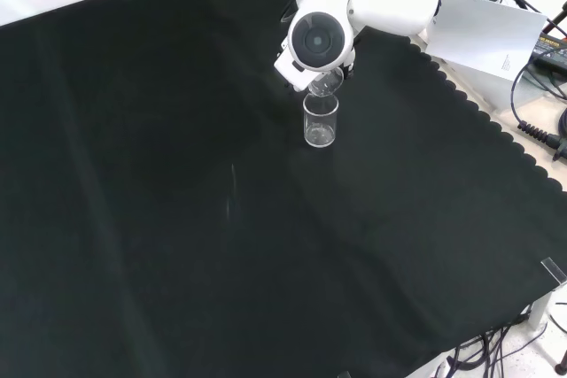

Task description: Pour the water from the handheld beaker into the one on the table.

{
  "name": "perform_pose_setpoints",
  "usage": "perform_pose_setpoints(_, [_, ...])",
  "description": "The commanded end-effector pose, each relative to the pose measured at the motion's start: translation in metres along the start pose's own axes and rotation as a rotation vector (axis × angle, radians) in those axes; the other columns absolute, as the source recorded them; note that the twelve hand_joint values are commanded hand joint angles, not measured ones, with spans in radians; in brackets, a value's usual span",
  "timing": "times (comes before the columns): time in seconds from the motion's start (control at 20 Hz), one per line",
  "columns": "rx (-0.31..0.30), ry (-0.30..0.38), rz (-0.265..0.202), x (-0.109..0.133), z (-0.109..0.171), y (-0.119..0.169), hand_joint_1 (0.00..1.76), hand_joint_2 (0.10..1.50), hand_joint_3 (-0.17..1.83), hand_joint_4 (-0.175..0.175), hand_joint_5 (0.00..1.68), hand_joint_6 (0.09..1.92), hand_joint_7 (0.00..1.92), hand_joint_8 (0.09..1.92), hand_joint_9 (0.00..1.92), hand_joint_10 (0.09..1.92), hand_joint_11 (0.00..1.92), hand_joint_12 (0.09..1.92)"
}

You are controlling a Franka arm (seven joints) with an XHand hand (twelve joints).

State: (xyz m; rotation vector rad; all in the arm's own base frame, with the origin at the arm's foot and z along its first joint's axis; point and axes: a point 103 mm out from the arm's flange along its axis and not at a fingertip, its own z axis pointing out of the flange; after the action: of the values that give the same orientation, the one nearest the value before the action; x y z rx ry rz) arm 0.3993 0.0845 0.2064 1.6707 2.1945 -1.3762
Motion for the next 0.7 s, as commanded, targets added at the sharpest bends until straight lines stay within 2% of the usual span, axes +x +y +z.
perform_pose_setpoints(0.05, [0.008,-0.015,0.006,0.0,-0.0013,-0.0008,1.32,0.59,0.77,-0.175,1.27,0.7,1.32,0.68,1.69,0.37,1.36,0.68])
perform_pose_setpoints(0.7, [0.039,-0.052,0.021,0.0016,-0.0045,-0.0012,1.32,0.59,0.77,-0.175,1.27,0.7,1.32,0.68,1.69,0.38,1.37,0.68])
